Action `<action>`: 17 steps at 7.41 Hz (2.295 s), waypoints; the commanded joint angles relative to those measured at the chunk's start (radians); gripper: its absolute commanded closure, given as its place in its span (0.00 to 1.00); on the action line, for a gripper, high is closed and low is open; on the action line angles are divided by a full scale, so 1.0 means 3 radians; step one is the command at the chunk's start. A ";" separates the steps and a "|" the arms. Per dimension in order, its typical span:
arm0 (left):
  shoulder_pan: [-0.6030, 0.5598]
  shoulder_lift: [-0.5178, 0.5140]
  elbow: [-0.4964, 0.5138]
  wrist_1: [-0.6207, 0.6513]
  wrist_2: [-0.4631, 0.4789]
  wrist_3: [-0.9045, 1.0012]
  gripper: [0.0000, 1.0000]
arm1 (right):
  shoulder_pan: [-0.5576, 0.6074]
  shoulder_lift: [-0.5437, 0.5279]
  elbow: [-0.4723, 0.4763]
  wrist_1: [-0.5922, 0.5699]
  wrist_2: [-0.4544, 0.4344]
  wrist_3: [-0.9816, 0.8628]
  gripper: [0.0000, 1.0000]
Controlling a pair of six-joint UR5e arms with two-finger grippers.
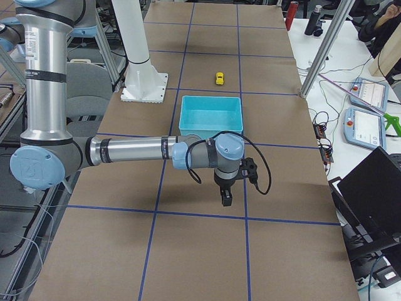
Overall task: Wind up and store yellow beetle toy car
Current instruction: 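Reach the left gripper down over the yellow beetle toy car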
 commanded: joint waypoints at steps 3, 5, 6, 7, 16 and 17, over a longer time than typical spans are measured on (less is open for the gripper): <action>0.0918 -0.0917 -0.0028 0.0041 -0.0017 -0.0428 0.00 | 0.0000 -0.0004 -0.0005 0.0005 -0.0001 -0.0001 0.00; 0.1501 -0.1448 -0.0018 0.0300 0.0329 -0.0439 0.00 | 0.0000 0.0001 -0.0005 0.0000 -0.0006 0.0004 0.00; 0.1767 -0.1745 -0.0018 0.0473 0.0513 -0.0434 0.00 | 0.0000 0.0006 -0.0005 -0.0005 -0.0006 0.0004 0.00; 0.2053 -0.1925 0.0008 0.0490 0.0773 -0.0414 0.00 | 0.0000 0.0011 -0.0005 -0.0005 -0.0006 0.0004 0.00; 0.3303 -0.3572 0.1315 0.1293 0.1947 0.1405 0.00 | 0.0000 0.0026 -0.0005 -0.0015 -0.0032 0.0004 0.00; 0.3359 -0.3624 0.1388 0.1379 0.1947 0.1422 0.00 | 0.0000 0.0026 -0.0005 -0.0015 -0.0032 0.0004 0.00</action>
